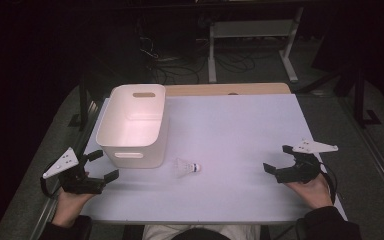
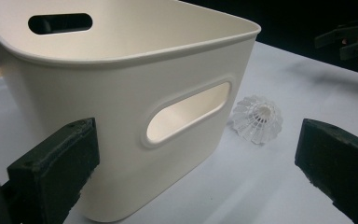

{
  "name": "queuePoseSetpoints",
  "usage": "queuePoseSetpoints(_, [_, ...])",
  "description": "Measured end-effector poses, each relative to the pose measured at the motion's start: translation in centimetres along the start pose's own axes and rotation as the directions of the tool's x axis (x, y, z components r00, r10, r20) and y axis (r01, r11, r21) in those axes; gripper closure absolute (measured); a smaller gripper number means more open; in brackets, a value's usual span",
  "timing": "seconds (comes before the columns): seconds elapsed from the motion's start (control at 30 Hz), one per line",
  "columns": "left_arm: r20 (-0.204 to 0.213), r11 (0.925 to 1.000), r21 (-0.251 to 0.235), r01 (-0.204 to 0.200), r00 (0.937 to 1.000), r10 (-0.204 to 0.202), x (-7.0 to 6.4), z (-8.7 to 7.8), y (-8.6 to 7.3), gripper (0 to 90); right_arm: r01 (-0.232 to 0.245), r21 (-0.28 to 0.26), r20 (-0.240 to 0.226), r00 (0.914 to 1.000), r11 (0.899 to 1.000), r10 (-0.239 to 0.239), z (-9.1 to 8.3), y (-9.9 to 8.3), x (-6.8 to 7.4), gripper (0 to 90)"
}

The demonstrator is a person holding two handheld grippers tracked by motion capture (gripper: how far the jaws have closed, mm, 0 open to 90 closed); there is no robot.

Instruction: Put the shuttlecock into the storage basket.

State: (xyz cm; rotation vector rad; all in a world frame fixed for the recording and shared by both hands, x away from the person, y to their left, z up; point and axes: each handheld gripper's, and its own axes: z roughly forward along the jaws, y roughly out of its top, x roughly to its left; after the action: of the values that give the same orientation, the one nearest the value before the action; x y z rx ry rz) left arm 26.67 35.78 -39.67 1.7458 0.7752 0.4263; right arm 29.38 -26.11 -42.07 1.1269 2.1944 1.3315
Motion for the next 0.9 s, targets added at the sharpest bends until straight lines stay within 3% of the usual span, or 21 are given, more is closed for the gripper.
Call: queuePoseSetpoints(0.9, [0.002, 1.0, 0.004, -0.005, 1.0, 0.005, -0.04, -0.04, -0.01, 0.0, -0.001, -0.007, -0.021, 0.9998, 1.0, 0.001, -0.08, 0.2, 0.21, 0.0])
